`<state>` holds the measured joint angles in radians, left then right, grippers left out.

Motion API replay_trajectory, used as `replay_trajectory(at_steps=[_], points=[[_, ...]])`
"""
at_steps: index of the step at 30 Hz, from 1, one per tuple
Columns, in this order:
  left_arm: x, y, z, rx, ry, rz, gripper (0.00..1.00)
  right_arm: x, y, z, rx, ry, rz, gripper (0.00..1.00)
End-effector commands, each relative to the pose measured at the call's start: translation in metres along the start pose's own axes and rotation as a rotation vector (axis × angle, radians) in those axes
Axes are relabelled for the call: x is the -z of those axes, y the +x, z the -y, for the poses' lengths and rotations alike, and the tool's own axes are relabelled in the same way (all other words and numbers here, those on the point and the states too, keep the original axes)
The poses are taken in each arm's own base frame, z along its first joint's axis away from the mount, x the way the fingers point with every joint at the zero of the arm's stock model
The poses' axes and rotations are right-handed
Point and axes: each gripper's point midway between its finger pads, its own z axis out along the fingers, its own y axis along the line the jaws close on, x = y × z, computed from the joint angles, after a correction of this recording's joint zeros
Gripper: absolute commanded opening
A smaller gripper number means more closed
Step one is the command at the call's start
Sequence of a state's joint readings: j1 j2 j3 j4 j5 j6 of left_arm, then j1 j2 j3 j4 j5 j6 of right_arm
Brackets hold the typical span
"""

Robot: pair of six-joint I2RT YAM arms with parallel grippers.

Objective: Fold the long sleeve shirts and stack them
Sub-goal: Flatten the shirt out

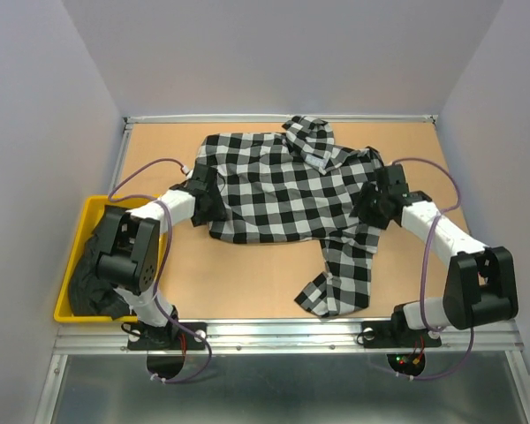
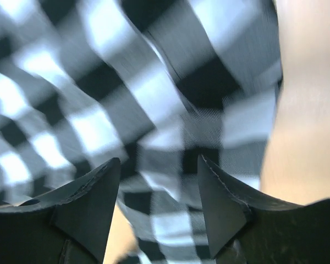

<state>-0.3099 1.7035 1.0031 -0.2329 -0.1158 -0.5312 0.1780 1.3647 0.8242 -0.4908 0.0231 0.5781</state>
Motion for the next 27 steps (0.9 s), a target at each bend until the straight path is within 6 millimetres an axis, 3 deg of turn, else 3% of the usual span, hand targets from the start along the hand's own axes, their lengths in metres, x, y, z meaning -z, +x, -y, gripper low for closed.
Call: replay_trajectory(at_steps=[1,2,5,11,15,20,25,27], points=[[0.034,0.024,-0.019,0.012,0.008,-0.036,0.68,0.024,-0.078,-0.031,0.067,-0.017,0.187,0.63],[0.036,0.035,-0.021,0.014,0.019,-0.056,0.7,0.017,-0.083,-0.032,0.072,-0.006,0.179,0.63],[0.043,0.039,-0.02,0.035,0.049,-0.049,0.72,0.011,-0.106,-0.036,0.074,0.018,0.212,0.62],[0.035,0.062,-0.016,0.049,0.095,-0.12,0.74,-0.018,-0.133,-0.047,0.099,0.004,0.218,0.58],[0.032,0.074,-0.014,0.068,0.124,-0.147,0.74,-0.034,-0.137,-0.062,0.123,-0.05,0.197,0.57],[0.026,0.076,-0.011,0.094,0.137,-0.141,0.74,-0.047,-0.138,-0.083,0.139,-0.155,0.175,0.56],[0.018,0.075,-0.009,0.119,0.125,-0.144,0.65,-0.07,-0.129,-0.086,0.125,-0.179,0.144,0.56],[0.012,0.078,-0.013,0.119,0.102,-0.155,0.54,-0.075,-0.129,-0.085,0.116,-0.175,0.149,0.56]])
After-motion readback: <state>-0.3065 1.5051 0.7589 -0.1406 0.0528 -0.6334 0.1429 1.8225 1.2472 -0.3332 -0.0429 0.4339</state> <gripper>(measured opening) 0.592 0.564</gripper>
